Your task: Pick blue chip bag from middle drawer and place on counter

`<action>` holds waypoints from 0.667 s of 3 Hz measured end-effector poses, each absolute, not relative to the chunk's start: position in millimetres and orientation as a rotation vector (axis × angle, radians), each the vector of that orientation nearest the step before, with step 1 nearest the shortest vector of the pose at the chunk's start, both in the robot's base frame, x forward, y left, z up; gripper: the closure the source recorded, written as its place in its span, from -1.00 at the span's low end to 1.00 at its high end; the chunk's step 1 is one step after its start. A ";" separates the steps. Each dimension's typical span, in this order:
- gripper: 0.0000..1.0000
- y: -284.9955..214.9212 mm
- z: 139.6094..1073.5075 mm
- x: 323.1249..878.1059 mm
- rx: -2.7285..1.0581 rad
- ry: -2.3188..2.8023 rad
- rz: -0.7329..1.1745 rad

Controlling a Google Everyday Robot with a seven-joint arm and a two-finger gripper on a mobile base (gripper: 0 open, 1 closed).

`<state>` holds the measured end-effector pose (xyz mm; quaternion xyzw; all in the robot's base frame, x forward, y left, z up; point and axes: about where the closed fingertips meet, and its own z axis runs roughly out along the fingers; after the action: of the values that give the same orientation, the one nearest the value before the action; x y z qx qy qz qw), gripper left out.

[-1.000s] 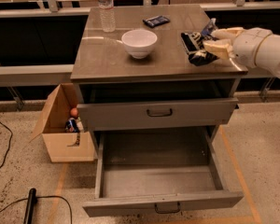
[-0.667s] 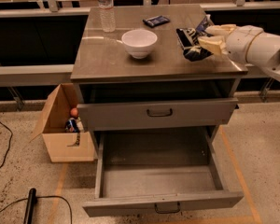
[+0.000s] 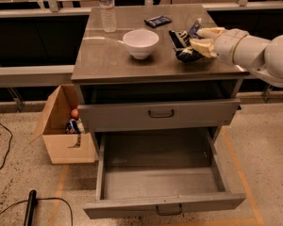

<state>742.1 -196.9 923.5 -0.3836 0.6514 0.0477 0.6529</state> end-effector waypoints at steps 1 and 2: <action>-0.73 -200.1 913.5 743.9 -0.868 1.515 0.080; -1.00 -227.5 905.7 728.2 -0.832 1.593 0.012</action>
Offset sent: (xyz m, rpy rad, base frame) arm -0.0432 -0.0707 -0.0293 -0.0979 0.1284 -0.2263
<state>728.2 -227.5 905.7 -0.3624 0.6934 0.0053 0.6227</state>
